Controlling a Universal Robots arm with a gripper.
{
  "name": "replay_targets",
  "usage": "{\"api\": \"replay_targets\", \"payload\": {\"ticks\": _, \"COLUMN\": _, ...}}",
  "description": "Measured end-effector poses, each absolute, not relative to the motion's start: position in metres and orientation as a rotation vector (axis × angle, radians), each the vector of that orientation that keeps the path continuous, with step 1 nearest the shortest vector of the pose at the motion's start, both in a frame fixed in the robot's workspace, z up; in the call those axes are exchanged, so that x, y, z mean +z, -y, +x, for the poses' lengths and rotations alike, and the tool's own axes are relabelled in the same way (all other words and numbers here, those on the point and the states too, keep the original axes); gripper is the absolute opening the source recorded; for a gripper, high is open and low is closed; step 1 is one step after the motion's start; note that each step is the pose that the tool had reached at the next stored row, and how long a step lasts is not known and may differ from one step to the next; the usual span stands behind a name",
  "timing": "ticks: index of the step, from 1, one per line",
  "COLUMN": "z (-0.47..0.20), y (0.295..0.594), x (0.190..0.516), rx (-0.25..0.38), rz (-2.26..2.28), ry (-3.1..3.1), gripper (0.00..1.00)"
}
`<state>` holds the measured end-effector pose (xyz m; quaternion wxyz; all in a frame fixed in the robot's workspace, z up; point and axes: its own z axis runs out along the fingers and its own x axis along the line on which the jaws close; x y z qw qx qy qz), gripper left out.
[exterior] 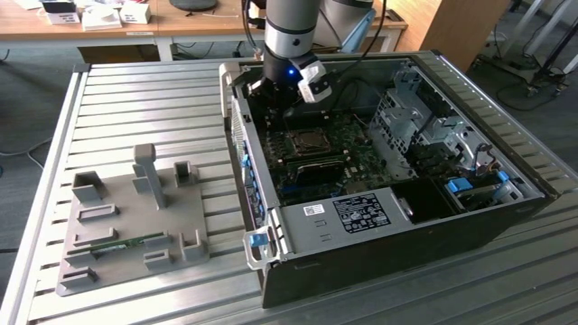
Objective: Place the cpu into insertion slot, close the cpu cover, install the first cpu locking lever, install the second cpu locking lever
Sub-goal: 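Install the first cpu locking lever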
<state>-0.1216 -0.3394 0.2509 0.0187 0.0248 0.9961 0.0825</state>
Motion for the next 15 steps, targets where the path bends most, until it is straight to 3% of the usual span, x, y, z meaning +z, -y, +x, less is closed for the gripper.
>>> {"api": "replay_targets", "payload": {"ticks": 15, "z": -0.1219, "y": 0.3376, "x": 0.2487, "rx": 0.265, "rz": 0.077, "ry": -3.092, "gripper": 0.11}}
